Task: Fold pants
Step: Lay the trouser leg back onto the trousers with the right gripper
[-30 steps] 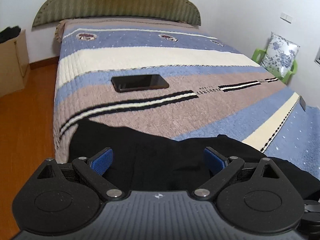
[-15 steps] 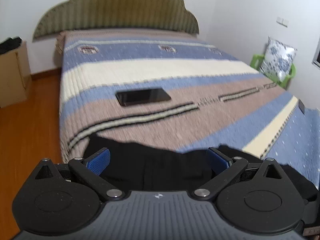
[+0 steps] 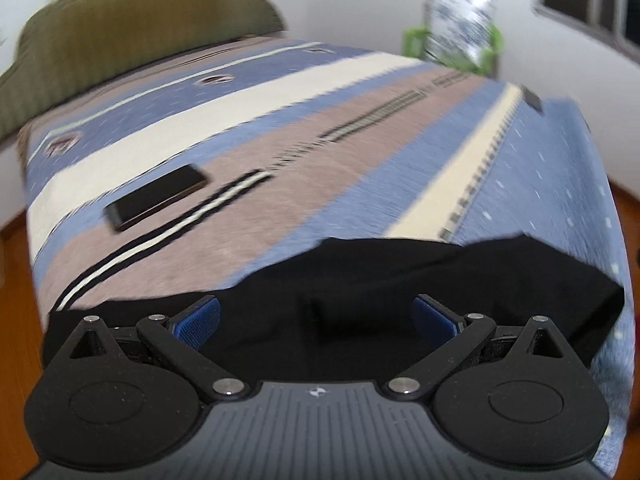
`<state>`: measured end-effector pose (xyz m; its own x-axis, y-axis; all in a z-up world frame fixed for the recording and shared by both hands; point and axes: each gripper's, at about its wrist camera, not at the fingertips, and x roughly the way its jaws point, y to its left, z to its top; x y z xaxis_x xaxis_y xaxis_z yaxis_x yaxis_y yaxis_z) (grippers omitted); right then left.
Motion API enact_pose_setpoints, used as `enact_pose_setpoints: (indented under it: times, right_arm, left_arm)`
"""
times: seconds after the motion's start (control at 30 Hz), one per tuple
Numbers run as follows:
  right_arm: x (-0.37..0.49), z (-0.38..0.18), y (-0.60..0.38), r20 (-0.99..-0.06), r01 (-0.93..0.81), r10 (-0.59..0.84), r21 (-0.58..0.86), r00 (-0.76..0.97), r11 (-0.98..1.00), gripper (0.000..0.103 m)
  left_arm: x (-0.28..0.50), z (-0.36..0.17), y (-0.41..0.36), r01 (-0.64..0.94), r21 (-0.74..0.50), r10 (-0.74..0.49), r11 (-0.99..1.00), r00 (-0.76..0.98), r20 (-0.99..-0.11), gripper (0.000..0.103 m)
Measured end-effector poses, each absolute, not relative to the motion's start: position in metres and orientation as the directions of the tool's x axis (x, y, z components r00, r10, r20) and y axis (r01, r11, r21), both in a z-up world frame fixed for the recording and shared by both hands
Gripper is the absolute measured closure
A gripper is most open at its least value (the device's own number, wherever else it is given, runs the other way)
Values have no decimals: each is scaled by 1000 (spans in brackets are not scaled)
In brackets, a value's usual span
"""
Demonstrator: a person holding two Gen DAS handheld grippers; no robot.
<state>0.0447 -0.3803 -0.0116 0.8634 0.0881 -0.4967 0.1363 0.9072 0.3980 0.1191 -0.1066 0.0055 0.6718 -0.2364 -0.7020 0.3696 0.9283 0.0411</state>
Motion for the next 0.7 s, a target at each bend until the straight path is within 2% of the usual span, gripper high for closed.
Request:
enact_pose_setpoints:
  times: [0.17, 0.3, 0.4, 0.47, 0.5, 0.53, 0.6, 0.63, 0.7]
  right_arm:
    - [-5, -18, -369, -514, 124, -43, 124, 857, 985, 25]
    - [-6, -28, -343, -494, 58, -97, -94, 864, 994, 27]
    - [19, -39, -326, -505, 14, -110, -192, 856, 981, 40]
    - [38, -46, -323, -534, 3, -118, -210, 837, 978, 60]
    - [45, -50, -325, -550, 5, -122, -209, 826, 978, 67]
    - [56, -55, -325, -576, 17, -137, -209, 806, 978, 79]
    - [67, -66, -327, -594, 43, -179, -236, 784, 971, 92]
    - [68, -68, -328, -591, 54, -192, -243, 783, 969, 97]
    - [66, -70, -332, -570, 107, -218, -222, 792, 969, 99]
  left_arm:
    - [116, -8, -159, 435, 175, -196, 883, 682, -705, 0]
    - [116, -18, -185, 439, 255, -148, 862, 698, -701, 0]
    - [117, -20, -194, 435, 247, -152, 866, 699, -698, 0]
    - [121, -19, -200, 444, 222, -167, 868, 683, -711, 0]
    - [122, -19, -204, 449, 215, -172, 867, 676, -716, 0]
    - [124, -20, -208, 454, 212, -179, 866, 674, -716, 0]
    - [127, -20, -220, 468, 215, -195, 857, 681, -706, 0]
    - [129, -21, -226, 478, 217, -204, 851, 682, -702, 0]
    - [133, -29, -239, 506, 236, -207, 830, 671, -712, 0]
